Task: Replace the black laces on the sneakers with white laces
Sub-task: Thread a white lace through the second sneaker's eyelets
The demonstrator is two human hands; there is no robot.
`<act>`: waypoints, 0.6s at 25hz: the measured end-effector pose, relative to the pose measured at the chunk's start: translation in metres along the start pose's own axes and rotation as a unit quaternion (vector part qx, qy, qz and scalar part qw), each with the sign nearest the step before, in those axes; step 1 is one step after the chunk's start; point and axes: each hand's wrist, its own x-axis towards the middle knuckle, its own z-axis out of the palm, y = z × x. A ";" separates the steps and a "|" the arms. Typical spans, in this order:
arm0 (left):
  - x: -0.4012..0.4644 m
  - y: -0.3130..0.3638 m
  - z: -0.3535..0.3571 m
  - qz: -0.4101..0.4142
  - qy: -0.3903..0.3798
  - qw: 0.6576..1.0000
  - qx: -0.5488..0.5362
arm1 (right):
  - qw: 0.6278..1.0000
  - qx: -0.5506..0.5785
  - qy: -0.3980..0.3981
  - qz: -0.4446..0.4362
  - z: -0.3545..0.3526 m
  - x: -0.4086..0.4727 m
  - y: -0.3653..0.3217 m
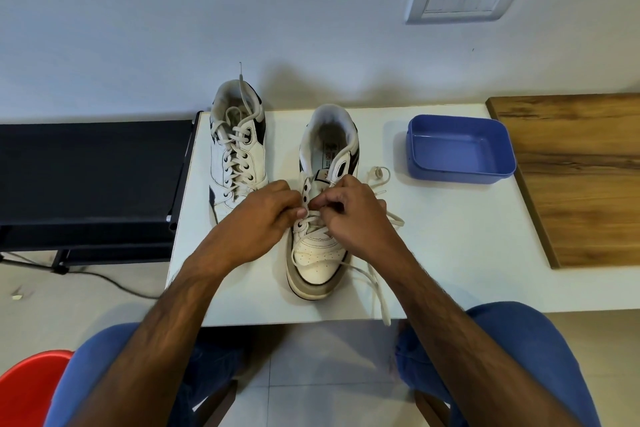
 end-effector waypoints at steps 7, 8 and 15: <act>-0.024 0.014 -0.064 0.105 0.162 0.655 -0.731 | 0.998 -0.020 -0.053 -0.003 -0.011 0.000 -0.002; -0.023 0.017 -0.067 0.111 0.166 0.619 -0.759 | 0.999 -0.016 -0.052 -0.002 -0.011 0.000 -0.001; -0.012 0.023 -0.020 -0.071 0.027 0.997 -0.029 | 0.998 0.024 -0.054 -0.015 -0.009 0.002 0.003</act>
